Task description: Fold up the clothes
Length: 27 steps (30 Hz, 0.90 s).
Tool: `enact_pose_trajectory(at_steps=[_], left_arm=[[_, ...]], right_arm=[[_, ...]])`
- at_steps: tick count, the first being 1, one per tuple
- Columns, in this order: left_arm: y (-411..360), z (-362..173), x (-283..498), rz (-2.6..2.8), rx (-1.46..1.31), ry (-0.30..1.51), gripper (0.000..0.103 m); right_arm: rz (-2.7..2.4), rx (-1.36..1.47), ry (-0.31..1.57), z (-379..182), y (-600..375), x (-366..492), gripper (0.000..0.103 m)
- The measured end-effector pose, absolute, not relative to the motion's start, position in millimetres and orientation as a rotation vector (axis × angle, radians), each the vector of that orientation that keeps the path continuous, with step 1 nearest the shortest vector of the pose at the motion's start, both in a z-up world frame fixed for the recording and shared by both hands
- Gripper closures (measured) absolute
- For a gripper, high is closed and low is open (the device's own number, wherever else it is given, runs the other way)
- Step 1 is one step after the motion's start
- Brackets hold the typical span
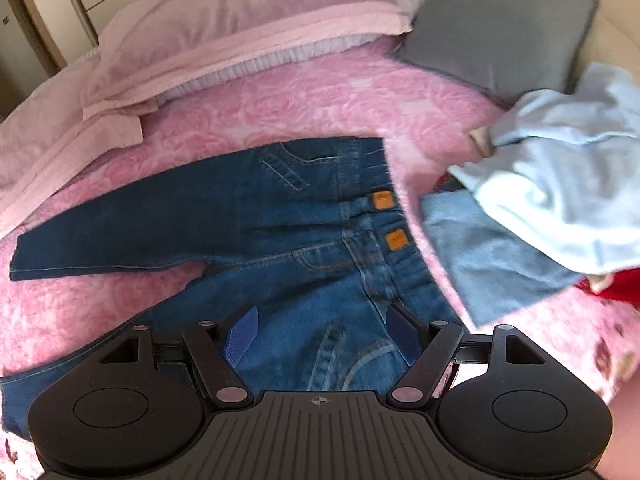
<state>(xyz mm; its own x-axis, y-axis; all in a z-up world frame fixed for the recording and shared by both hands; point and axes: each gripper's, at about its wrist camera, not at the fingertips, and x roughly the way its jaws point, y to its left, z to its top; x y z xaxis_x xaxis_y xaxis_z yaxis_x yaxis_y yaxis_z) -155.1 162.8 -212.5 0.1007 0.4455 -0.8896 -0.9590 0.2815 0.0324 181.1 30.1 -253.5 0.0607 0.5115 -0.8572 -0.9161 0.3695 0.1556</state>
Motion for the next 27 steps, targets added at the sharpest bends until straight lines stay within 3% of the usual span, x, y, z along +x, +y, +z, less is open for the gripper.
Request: enact_pose_trajectory(at_steps=[13, 23, 27], left_arm=[[272, -331, -111, 1.046, -0.499, 0.958, 0.063], [374, -375, -105, 0.837, -0.283, 0.962, 0.063], [407, -383, -104, 0.736, -0.233, 0.978, 0.062]], right_arm=[[1.414, -0.700, 0.935, -377, 187, 217, 0.029], [1.721, -0.867, 0.706, -393, 303, 229, 0.029], [1.803, -0.967, 0.702, -404, 337, 232, 0.029]])
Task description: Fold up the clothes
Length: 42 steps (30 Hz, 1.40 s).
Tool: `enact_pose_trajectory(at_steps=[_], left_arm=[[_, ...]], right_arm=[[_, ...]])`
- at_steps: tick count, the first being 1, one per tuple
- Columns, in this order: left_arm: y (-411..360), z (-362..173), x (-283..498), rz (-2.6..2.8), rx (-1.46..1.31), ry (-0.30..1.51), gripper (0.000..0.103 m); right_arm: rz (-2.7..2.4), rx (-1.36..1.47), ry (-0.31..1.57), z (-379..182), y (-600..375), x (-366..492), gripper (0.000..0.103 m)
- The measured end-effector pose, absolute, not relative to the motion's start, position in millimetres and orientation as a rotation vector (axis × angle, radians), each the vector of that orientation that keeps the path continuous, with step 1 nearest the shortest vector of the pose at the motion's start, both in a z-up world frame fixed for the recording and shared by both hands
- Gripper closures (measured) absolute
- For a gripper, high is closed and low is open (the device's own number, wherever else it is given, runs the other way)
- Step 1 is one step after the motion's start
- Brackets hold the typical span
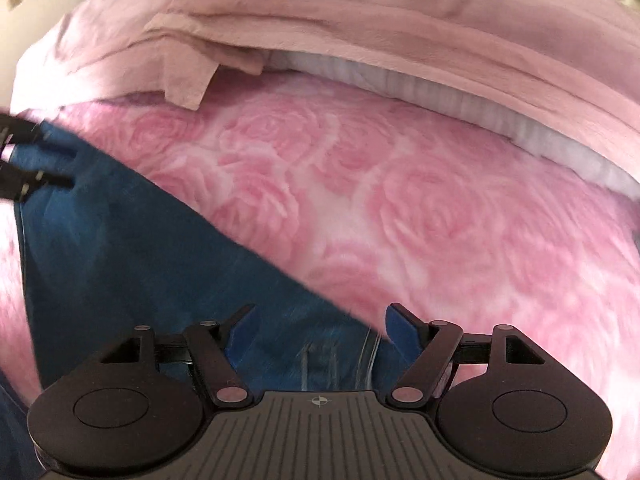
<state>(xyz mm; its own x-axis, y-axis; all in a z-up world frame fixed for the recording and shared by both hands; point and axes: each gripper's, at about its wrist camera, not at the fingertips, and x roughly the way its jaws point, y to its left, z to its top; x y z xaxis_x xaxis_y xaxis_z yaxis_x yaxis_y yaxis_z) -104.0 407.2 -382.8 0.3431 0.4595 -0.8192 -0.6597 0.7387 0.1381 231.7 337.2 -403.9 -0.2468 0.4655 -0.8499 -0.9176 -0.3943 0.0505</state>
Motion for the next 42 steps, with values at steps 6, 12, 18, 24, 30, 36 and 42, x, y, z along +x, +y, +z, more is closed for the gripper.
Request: enact_pose_trajectory(at_steps=[6, 12, 18, 24, 30, 36, 42], left_arm=[[448, -405, -106, 0.616, -0.209, 1.075, 0.052], [462, -412, -114, 0.513, -0.325, 1.093, 0.088], [418, -392, -109, 0.584, -0.135, 1.105, 0.102], [317, -328, -143, 0.775, -0.225, 0.931, 0.102], [178, -288, -188, 0.902, -0.515, 0.847, 0.102], [78, -332, -204, 1.013, -0.926, 0.935, 0.091], [68, -349, -233, 1.198, -1.208, 0.684, 0.078]], right_arm=[[1.891, -1.089, 0.818, -426, 373, 240, 0.029], [1.897, -1.151, 0.851, -436, 374, 251, 0.074], [1.883, -1.101, 0.692, -409, 342, 243, 0.094], [1.857, -0.995, 0.432, -347, 235, 213, 0.097], [1.811, -1.006, 0.354, -309, 85, 169, 0.097], [1.619, -1.201, 0.740, -355, -7, 141, 0.061], [1.266, -0.596, 1.172, -369, -32, 211, 0.055]])
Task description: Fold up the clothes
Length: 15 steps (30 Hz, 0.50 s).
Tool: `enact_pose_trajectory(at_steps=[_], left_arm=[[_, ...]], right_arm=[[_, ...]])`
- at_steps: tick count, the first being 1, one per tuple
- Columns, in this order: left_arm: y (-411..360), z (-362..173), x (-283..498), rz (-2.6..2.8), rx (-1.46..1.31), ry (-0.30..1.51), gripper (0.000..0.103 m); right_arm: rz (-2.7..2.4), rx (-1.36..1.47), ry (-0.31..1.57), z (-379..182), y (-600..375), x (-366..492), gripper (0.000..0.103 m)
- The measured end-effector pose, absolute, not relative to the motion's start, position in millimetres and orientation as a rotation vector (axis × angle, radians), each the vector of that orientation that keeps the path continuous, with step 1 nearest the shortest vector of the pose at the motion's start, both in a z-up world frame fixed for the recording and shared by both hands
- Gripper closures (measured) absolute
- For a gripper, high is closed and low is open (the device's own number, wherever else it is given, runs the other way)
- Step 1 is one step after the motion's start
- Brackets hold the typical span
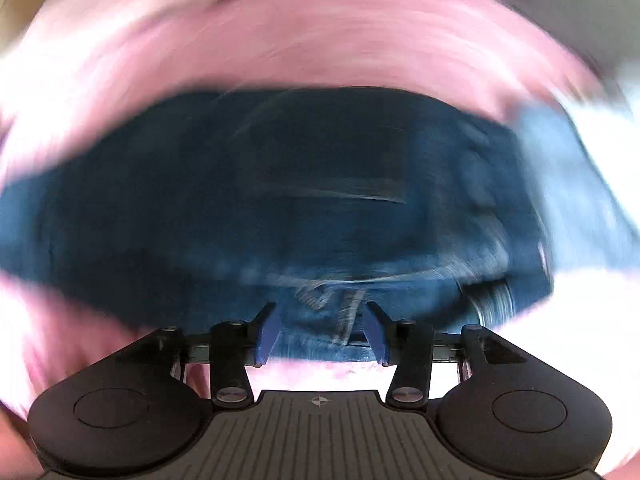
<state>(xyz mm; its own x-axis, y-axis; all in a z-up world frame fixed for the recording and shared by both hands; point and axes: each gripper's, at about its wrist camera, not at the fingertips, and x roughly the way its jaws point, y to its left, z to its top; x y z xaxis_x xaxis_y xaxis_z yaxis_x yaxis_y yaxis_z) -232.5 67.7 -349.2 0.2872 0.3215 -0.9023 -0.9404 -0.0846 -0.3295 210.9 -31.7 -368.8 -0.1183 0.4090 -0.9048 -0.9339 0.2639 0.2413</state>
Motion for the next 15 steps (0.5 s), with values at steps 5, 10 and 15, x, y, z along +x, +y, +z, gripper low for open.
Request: enact_pose_trajectory(at_steps=[5, 10, 15], left_arm=[[76, -361, -261, 1.376, -1.366, 0.422, 0.076], [79, -376, -274, 1.468, -1.463, 0.261, 0.076], [83, -385, -286, 1.526, -1.520, 0.134, 0.076]], right_arm=[[0.888, 0.129, 1.375, -393, -70, 287, 0.055], [0.832, 0.324, 1.336, -408, -80, 305, 0.055], [0.868, 0.309, 1.347, -420, -70, 296, 0.055]])
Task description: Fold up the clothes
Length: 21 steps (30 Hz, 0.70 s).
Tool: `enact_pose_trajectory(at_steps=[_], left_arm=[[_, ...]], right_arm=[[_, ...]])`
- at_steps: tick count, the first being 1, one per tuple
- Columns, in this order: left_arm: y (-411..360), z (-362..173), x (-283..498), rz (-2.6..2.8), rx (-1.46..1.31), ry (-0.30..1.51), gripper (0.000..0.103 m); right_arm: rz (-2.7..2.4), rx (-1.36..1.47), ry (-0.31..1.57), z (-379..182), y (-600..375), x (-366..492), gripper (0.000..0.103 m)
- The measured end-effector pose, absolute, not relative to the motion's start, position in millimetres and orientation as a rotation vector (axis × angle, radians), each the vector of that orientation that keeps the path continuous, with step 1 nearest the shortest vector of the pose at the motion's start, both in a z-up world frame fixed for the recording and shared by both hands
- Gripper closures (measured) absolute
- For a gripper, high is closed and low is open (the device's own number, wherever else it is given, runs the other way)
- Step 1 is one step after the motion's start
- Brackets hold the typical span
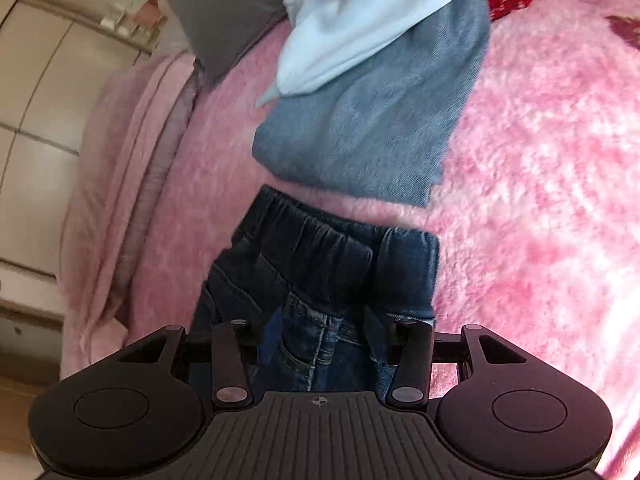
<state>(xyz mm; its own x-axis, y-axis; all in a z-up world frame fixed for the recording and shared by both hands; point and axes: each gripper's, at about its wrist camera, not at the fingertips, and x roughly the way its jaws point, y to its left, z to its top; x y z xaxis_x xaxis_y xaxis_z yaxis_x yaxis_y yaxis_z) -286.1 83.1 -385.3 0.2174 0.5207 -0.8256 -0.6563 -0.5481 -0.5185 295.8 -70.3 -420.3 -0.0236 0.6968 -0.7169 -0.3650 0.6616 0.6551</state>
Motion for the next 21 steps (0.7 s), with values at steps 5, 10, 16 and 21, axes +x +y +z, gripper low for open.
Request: enact_pose_trajectory(at_steps=[5, 10, 16, 21], left_arm=[[84, -387, -300, 1.548, -1.509, 0.085, 0.076], [71, -383, -309, 1.577, -1.525, 0.069, 0.073], [63, -385, -320, 1.609, -1.510, 0.056, 0.070], [75, -384, -316, 1.617, -1.428, 0.093, 0.100]], right_arm=[[0.880, 0.316, 1.353, -427, -71, 304, 0.055], [0.882, 0.311, 1.356, -426, -67, 312, 0.055], [0.894, 0.297, 1.362, -425, -69, 314, 0.055], [0.903, 0.309, 1.354, -427, -69, 316, 0.055]])
